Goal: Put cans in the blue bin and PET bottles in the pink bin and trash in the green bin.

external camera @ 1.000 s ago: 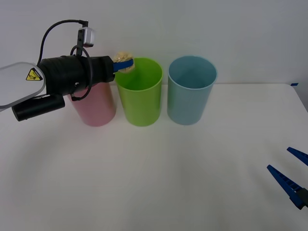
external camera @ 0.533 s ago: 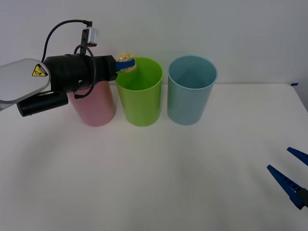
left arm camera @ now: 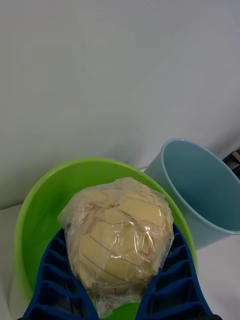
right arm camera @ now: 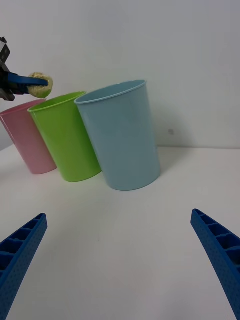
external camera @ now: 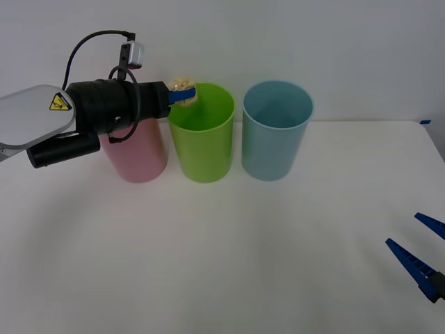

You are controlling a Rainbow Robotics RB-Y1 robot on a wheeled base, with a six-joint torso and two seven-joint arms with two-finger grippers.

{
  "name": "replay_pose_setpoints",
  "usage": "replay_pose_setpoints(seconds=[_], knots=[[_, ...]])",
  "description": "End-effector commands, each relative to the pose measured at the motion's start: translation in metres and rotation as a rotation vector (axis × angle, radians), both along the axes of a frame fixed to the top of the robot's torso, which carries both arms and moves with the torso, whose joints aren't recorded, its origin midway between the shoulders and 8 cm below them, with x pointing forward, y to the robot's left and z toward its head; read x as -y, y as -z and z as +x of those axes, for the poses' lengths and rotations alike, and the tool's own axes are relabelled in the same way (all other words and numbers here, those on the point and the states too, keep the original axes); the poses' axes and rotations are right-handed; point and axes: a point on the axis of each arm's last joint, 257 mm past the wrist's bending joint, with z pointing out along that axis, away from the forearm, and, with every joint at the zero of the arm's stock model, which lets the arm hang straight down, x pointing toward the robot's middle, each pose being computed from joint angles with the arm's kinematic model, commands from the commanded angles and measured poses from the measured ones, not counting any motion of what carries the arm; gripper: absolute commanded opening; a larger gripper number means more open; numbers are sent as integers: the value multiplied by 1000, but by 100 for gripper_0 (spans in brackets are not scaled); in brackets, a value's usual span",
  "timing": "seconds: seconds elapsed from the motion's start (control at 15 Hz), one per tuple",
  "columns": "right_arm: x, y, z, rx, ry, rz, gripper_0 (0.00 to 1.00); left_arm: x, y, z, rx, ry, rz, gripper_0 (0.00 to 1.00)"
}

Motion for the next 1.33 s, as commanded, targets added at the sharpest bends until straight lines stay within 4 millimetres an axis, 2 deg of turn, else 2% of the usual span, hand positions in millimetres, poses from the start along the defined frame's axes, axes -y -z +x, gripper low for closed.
replay_pose_setpoints(seconds=[0.07, 0.2, 0.27, 0.33, 0.47, 0.53, 0.6, 0.67, 1.33], knots=[[0, 0, 0, 0, 0, 0, 100, 2, 1, 0, 0, 3, 0, 0], [0, 0, 0, 0, 0, 0, 100, 2, -1, 0, 6, 4, 3, 0], [0, 0, 0, 0, 0, 0, 100, 2, -1, 0, 12, 4, 7, 24], [0, 0, 0, 0, 0, 0, 100, 2, -1, 1, 30, 10, 25, 30], [0, 0, 0, 0, 0, 0, 100, 1, -2, 1, 33, 11, 25, 30], [0, 0, 0, 0, 0, 0, 100, 2, -3, 1, 36, 9, 22, 40], [0, 0, 0, 0, 0, 0, 100, 1, -3, 2, 39, 6, 23, 83], [0, 0, 0, 0, 0, 0, 100, 2, -3, 2, 40, 6, 22, 100], [0, 0, 0, 0, 0, 0, 100, 1, -7, 2, 39, -2, 1, 100]])
